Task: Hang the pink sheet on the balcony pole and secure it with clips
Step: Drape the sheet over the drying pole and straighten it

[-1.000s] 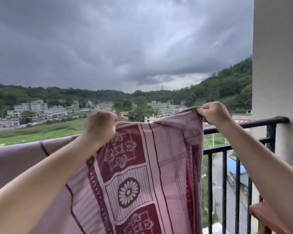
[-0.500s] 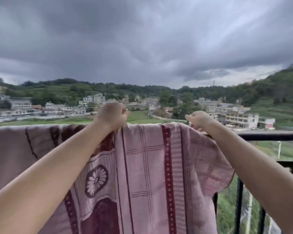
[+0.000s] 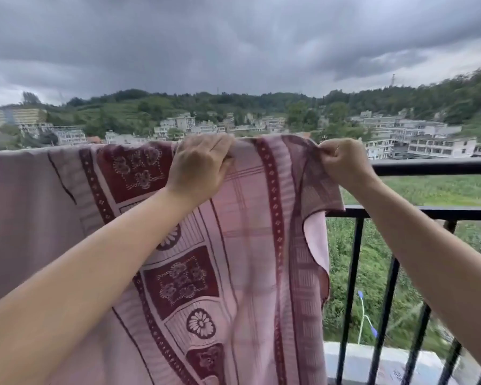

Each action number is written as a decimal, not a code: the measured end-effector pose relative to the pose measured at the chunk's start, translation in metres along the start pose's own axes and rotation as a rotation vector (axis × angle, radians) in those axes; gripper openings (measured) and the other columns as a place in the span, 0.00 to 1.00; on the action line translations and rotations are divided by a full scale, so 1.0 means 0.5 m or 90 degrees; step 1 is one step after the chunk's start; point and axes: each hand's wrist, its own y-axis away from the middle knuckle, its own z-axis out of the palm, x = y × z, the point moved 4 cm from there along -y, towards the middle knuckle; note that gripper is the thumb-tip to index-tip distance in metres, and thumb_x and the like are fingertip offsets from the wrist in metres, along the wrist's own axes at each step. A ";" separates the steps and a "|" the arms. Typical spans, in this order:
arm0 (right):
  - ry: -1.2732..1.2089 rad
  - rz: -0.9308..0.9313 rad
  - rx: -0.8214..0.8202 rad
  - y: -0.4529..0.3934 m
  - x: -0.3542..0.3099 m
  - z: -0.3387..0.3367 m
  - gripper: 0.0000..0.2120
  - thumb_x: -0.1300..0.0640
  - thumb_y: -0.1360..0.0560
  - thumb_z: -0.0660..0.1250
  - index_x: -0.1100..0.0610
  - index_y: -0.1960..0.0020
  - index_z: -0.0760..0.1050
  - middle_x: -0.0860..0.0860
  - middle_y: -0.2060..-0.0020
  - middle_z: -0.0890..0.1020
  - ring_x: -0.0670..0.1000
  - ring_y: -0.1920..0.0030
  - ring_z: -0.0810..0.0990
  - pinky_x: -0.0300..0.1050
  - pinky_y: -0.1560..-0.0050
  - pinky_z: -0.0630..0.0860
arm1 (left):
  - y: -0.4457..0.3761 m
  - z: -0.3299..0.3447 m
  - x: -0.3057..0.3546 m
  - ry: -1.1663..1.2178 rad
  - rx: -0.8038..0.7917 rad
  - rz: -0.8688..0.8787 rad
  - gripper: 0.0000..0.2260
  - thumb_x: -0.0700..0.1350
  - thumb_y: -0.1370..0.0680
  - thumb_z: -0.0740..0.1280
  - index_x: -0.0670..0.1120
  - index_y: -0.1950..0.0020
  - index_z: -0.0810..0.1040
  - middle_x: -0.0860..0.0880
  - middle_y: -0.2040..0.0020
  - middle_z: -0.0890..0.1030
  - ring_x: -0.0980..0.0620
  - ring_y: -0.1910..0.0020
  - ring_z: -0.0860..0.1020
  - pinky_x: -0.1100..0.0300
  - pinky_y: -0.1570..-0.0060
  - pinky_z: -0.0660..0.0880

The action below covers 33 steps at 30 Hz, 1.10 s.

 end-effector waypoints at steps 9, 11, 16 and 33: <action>0.162 0.038 0.001 0.002 -0.013 -0.007 0.12 0.64 0.30 0.57 0.64 0.49 0.73 0.64 0.52 0.78 0.61 0.50 0.76 0.49 0.55 0.71 | 0.021 0.028 0.006 -0.026 -0.032 -0.024 0.23 0.47 0.22 0.57 0.39 0.30 0.61 0.38 0.30 0.67 0.40 0.30 0.64 0.48 0.29 0.50; 0.138 -0.086 0.105 0.085 -0.067 0.018 0.16 0.61 0.29 0.55 0.64 0.43 0.71 0.63 0.44 0.76 0.61 0.42 0.72 0.56 0.40 0.70 | 0.075 0.040 0.005 -0.072 0.011 0.046 0.22 0.49 0.23 0.57 0.39 0.32 0.64 0.36 0.33 0.71 0.38 0.33 0.68 0.48 0.30 0.56; 0.191 -0.286 -0.024 0.311 -0.131 0.230 0.15 0.61 0.34 0.62 0.61 0.48 0.76 0.61 0.42 0.77 0.61 0.37 0.69 0.63 0.35 0.61 | 0.311 0.108 -0.038 -0.060 -0.048 0.003 0.15 0.43 0.28 0.64 0.41 0.42 0.73 0.38 0.42 0.79 0.42 0.40 0.72 0.49 0.40 0.70; 0.029 -0.366 -0.735 0.580 -0.802 1.038 0.26 0.49 0.24 0.54 0.50 0.29 0.52 0.54 0.28 0.57 0.57 0.29 0.55 0.56 0.29 0.53 | 1.045 -0.201 -0.671 -0.297 -0.597 -0.736 0.19 0.50 0.23 0.57 0.44 0.34 0.66 0.43 0.32 0.67 0.43 0.32 0.62 0.49 0.34 0.60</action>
